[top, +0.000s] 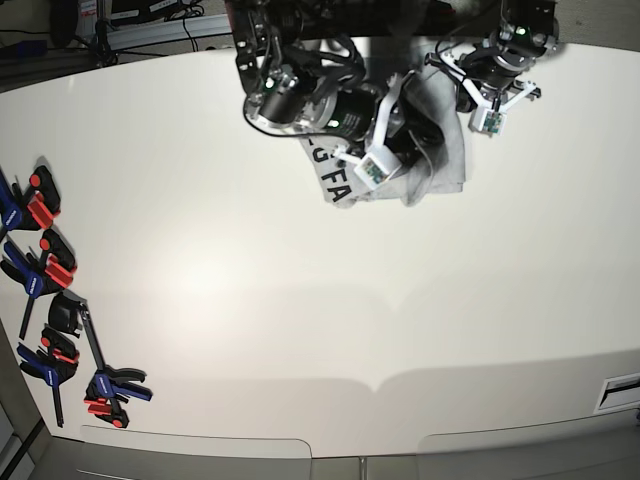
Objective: Fold the T-shirt properly
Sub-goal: 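Fold the lifted shirt end over toward the left gripper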
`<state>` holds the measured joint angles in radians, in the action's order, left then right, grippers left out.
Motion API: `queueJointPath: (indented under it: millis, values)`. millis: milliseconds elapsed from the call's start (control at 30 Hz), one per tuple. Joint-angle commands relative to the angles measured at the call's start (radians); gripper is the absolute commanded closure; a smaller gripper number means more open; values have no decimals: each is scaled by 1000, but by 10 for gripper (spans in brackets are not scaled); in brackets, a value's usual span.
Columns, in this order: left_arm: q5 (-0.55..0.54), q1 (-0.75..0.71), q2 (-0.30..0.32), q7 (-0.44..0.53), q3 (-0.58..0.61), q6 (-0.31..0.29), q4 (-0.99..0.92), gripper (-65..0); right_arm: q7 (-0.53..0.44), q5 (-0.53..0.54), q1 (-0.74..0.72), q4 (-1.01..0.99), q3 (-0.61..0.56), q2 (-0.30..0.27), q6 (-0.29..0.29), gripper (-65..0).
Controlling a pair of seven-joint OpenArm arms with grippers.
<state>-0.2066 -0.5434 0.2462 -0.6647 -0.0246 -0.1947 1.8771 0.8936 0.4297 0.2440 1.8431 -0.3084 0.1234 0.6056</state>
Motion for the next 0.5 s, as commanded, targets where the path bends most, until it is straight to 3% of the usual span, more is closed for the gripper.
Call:
queueJointPath:
  millis: [0,133,233,267,467]
  values:
    - [-8,-7,3,8,-2,-4,13,0,-33,5,-11,18,-11,20,-2,0]
    - [-8,-8,4,8,-2,-4,13,0,-32,-38,-11,18,-17,34,-4,0]
    - [-8,-8,4,8,-2,-4,13,0,-33,-34,-11,18,-20,34,-4,-225]
    - [-8,-8,4,7,-2,-4,13,0,-34,-29,-12,18,-20,34,-4,-265]
    - [-8,-8,4,8,-2,-4,13,0,-30,111,-27,18,-20,34,23,-272]
